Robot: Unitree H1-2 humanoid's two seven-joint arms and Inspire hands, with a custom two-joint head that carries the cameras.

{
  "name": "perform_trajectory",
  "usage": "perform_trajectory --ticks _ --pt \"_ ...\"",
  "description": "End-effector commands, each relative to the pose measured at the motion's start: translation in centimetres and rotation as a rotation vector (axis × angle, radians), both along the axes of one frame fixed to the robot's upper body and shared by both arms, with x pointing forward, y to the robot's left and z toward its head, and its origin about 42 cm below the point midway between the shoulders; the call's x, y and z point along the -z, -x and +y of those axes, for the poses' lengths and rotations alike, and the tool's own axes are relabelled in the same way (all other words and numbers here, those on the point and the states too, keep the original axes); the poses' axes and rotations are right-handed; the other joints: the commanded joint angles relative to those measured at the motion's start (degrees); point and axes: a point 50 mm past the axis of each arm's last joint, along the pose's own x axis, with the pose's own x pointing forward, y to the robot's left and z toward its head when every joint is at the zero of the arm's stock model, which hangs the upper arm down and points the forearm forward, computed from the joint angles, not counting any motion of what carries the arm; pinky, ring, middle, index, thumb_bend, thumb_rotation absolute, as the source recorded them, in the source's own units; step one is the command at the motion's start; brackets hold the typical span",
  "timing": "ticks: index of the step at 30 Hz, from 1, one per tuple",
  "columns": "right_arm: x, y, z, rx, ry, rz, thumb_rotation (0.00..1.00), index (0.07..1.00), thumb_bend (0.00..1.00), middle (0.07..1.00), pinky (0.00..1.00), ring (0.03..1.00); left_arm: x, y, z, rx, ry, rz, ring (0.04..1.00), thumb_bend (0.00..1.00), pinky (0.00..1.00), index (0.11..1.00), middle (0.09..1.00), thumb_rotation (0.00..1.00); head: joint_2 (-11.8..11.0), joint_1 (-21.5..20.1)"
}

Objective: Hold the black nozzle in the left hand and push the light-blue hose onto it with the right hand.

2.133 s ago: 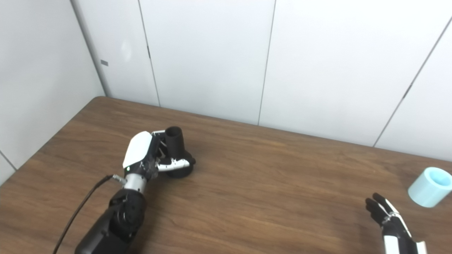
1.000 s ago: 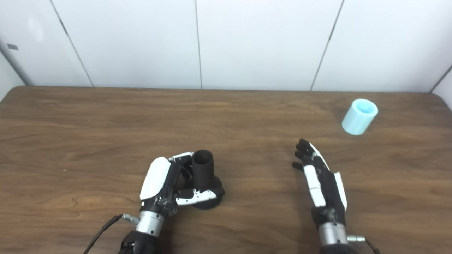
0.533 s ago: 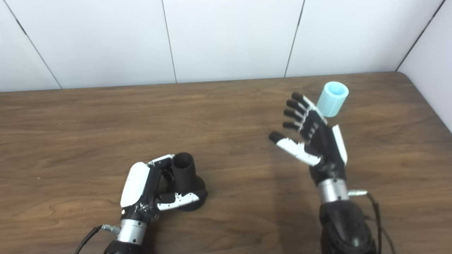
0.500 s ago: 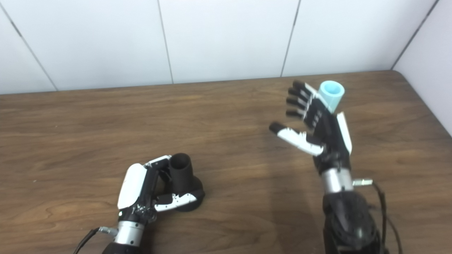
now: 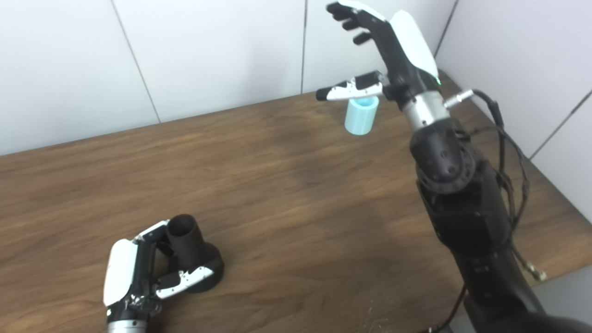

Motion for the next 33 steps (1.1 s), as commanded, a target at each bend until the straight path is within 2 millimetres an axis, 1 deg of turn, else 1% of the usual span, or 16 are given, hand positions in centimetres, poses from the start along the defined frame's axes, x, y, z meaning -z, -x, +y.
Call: perform_trajectory --ticks 1,2,4,7,9,12,14,17,21,23,25,27,28,30,31,33 --pt "-1.4 -1.0 -1.3 0.048 0.113 0.027 0.09 0.779 0.80 0.802 0.71 0.811 3.1 0.9 1.5 -0.020 -0.062 0.107 0.473 0.52 0.42 0.493 0.464 0.00 0.03 -0.07" --pt "-1.3 -1.7 -1.9 0.064 0.146 0.064 0.07 0.777 0.82 0.812 0.74 0.841 3.1 0.9 1.5 -0.020 -0.061 0.107 0.467 0.52 0.41 0.494 0.456 0.00 0.05 -0.07" --pt "-1.0 -3.1 -3.1 0.100 0.224 0.137 0.09 0.782 0.83 0.835 0.76 0.885 3.1 1.0 1.5 -0.020 -0.061 0.106 0.461 0.52 0.41 0.494 0.445 0.00 0.10 -0.15" --pt "-0.3 -5.3 -4.6 0.156 0.307 0.263 0.10 0.799 0.86 0.860 0.80 0.913 2.9 0.9 1.7 -0.021 -0.060 0.104 0.462 0.52 0.41 0.494 0.448 0.00 0.19 -0.11" --pt "0.2 -6.5 -5.0 0.182 0.361 0.338 0.10 0.814 0.88 0.875 0.84 0.936 2.9 0.9 1.8 -0.027 -0.057 0.104 0.473 0.52 0.42 0.492 0.462 0.00 0.07 0.03" --pt "1.1 -8.4 -5.8 0.210 0.410 0.418 0.09 0.816 0.91 0.869 0.88 0.952 2.8 0.9 2.0 -0.035 -0.049 0.111 0.491 0.52 0.44 0.488 0.481 0.00 0.15 0.27" --pt "1.6 -9.4 -6.1 0.230 0.430 0.457 0.12 0.821 0.91 0.881 0.92 0.970 2.7 1.0 2.1 -0.038 -0.050 0.113 0.490 0.52 0.44 0.488 0.484 0.00 0.15 0.27" --pt "2.2 -11.2 -6.3 0.257 0.458 0.511 0.13 0.827 0.90 0.898 0.94 0.985 2.6 1.0 2.3 -0.038 -0.053 0.113 0.478 0.52 0.43 0.491 0.472 0.00 0.15 0.27" --pt "2.7 -12.6 -6.3 0.266 0.468 0.525 0.12 0.820 0.93 0.888 0.91 0.969 2.5 1.2 2.4 -0.038 -0.056 0.111 0.466 0.52 0.42 0.495 0.462 0.00 0.38 0.53" --pt "2.9 -13.0 -6.1 0.263 0.469 0.524 0.12 0.818 0.94 0.885 0.91 0.963 2.5 1.3 2.4 -0.037 -0.058 0.111 0.470 0.52 0.42 0.495 0.465 0.00 0.38 0.53" --pt "3.2 -13.2 -5.9 0.254 0.470 0.520 0.13 0.813 0.94 0.869 0.87 0.941 2.5 1.3 2.4 -0.036 -0.059 0.109 0.473 0.52 0.42 0.493 0.471 0.00 0.37 0.61" --pt "3.8 -13.6 -6.0 0.248 0.434 0.520 0.11 0.816 0.93 0.867 0.81 0.909 2.5 1.3 2.4 -0.034 -0.065 0.107 0.470 0.52 0.42 0.493 0.470 0.00 0.63 0.64" --pt "4.0 -13.7 -6.0 0.246 0.423 0.519 0.10 0.813 0.93 0.864 0.75 0.885 2.5 1.3 2.5 -0.034 -0.068 0.107 0.469 0.52 0.42 0.493 0.470 0.00 0.63 0.64" --pt "4.7 -14.0 -6.1 0.236 0.403 0.525 0.08 0.805 0.94 0.855 0.67 0.853 2.4 1.2 2.7 -0.037 -0.081 0.101 0.470 0.52 0.42 0.492 0.469 0.00 0.72 0.67" --pt "5.0 -14.2 -6.2 0.231 0.398 0.533 0.07 0.799 0.94 0.848 0.67 0.835 2.4 1.1 2.9 -0.038 -0.084 0.098 0.474 0.52 0.42 0.491 0.471 0.00 0.79 0.82" --pt "5.6 -14.4 -6.5 0.229 0.391 0.548 0.05 0.799 0.94 0.834 0.70 0.815 2.3 1.0 3.1 -0.042 -0.086 0.095 0.477 0.52 0.42 0.490 0.475 0.00 0.71 1.24"
